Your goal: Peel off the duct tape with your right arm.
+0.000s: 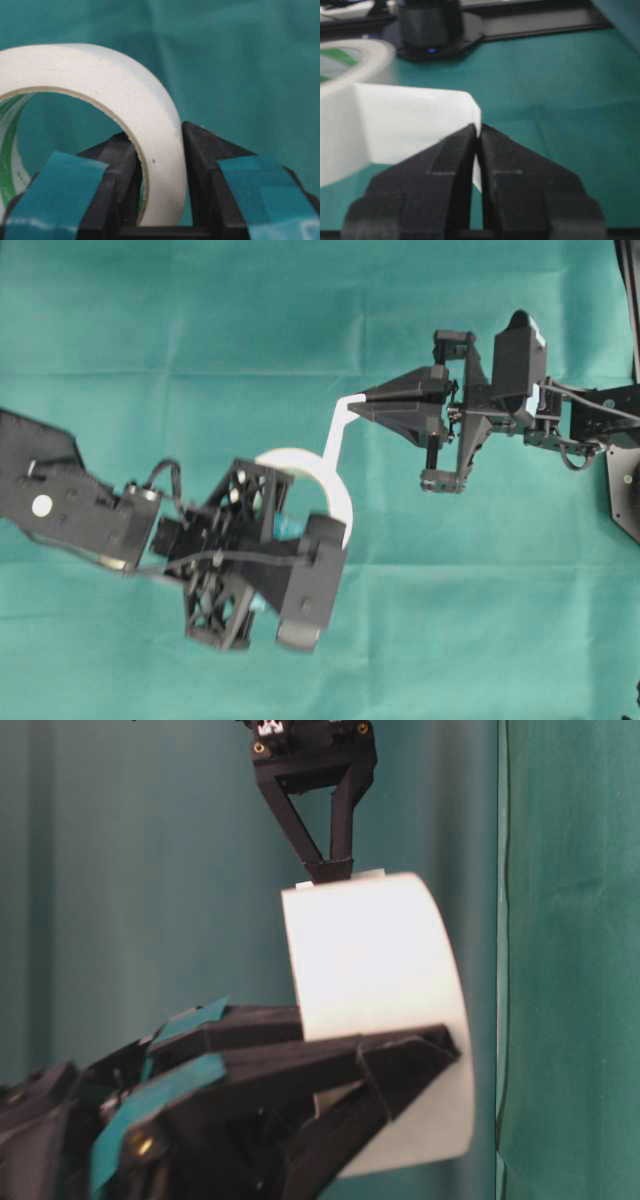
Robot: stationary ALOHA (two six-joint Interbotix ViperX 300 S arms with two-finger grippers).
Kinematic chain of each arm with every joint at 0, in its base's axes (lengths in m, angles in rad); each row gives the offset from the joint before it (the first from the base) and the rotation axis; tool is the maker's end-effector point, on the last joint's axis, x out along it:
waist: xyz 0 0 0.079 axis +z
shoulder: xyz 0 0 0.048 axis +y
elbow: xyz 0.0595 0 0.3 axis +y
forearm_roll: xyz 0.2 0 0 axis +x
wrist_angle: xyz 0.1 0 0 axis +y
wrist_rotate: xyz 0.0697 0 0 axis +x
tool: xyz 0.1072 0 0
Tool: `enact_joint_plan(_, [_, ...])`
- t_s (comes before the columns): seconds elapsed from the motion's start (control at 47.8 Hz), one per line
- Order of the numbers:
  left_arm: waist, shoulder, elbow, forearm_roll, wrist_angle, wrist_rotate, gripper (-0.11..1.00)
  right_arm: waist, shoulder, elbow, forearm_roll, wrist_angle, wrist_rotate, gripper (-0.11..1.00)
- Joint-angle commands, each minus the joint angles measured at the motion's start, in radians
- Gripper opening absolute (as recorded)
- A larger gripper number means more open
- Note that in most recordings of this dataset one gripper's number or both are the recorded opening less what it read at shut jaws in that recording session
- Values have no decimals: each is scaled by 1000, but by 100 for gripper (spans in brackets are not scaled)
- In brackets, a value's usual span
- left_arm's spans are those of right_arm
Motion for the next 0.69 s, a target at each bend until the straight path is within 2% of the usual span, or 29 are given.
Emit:
enact_joint_plan(0.0, [-51,-40,-32,-8,-31,8,20,-31,-8,-5,8,-11,-2,-9])
enact_joint_plan(0.377, [-147,-75,-34,-9,-140,64,20,-54,-8,5,9,-11,-2,-9])
enact_joint_plan(0.524, [-156,-80,-34,-8,-163,67,20,-57,-8,8,8,-11,-2,-9])
enact_joint_plan(0.67, [-156,-97,-37,-8,-199,117,20,-58,2,8,9,-11,0,-9])
